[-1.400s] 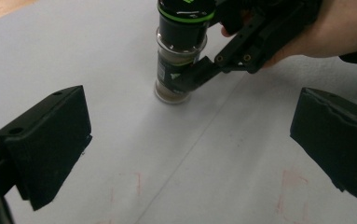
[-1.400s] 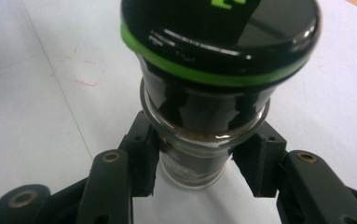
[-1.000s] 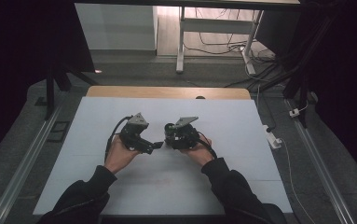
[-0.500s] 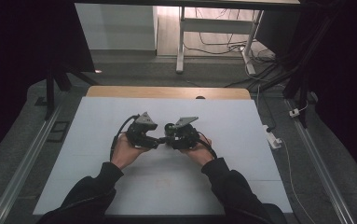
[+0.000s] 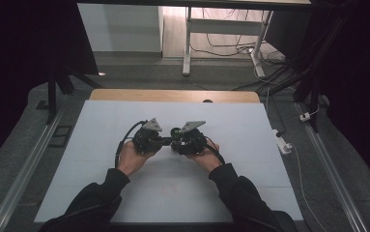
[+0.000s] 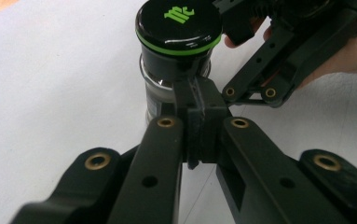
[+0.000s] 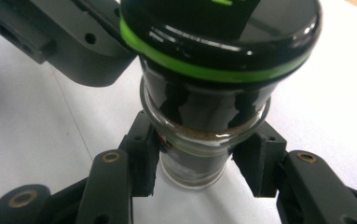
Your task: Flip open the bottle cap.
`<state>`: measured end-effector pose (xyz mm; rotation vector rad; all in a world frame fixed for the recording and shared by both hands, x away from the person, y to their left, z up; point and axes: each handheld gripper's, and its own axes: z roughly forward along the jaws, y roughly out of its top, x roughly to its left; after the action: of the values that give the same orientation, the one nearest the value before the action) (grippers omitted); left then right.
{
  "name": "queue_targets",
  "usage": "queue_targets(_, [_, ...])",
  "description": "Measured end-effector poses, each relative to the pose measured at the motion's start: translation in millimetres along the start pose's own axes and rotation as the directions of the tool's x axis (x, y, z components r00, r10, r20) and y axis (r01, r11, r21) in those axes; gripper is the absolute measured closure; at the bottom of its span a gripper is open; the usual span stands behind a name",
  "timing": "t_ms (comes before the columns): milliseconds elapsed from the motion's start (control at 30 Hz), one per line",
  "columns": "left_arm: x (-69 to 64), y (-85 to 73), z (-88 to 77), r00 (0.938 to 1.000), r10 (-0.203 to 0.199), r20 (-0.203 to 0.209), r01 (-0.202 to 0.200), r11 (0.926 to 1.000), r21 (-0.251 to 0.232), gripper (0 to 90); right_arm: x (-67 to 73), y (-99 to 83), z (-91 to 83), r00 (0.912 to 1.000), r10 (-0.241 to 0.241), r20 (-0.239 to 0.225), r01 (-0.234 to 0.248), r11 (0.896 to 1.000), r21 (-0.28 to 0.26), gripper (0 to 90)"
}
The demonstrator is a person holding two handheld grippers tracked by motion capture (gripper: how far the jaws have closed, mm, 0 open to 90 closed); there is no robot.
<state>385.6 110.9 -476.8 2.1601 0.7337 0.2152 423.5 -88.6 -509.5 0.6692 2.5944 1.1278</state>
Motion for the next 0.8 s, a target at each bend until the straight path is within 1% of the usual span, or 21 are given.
queue_targets(167, [-2.8, 2.1, -1.8, 1.0000, 0.002, 0.004, -0.002, 1.0000, -0.007, 88.8, 0.0, 0.0, 0.0, 1.0000, -0.001, 0.001, 0.001, 1.000, 0.001, 52.6])
queue_targets(333, [-4.8, 4.3, -4.7, 1.0000, 0.009, -0.001, -0.009, 0.9999, -0.010, 88.8, 0.0, 0.1, 0.0, 1.0000, -0.002, 0.001, 0.002, 1.000, 0.002, 52.6])
queue_targets(367, [-5.3, 4.8, -5.2, 1.0000, 0.003, 0.002, -0.003, 0.9999, -0.015, 88.8, 0.1, 0.2, 0.0, 1.0000, -0.001, 0.001, 0.001, 1.000, 0.002, 52.6])
queue_targets(600, [-5.8, 5.7, -6.8, 1.0000, 0.003, 0.000, -0.003, 0.9998, -0.018, 88.8, 0.1, 0.3, 0.0, 1.0000, 0.001, 0.001, -0.001, 1.000, 0.004, 52.7])
queue_targets(700, [-5.9, 6.2, -8.2, 1.0000, -0.002, -0.004, 0.002, 0.9996, -0.027, 88.8, 0.2, 0.3, 0.0, 1.0000, 0.002, 0.000, -0.002, 1.000, 0.004, 52.7])
queue_targets(800, [-5.6, 6.7, -8.1, 1.0000, -0.004, -0.003, 0.004, 0.9997, -0.023, 88.8, 0.3, 0.4, 0.0, 1.0000, -0.001, 0.002, 0.001, 1.000, 0.005, 52.7])
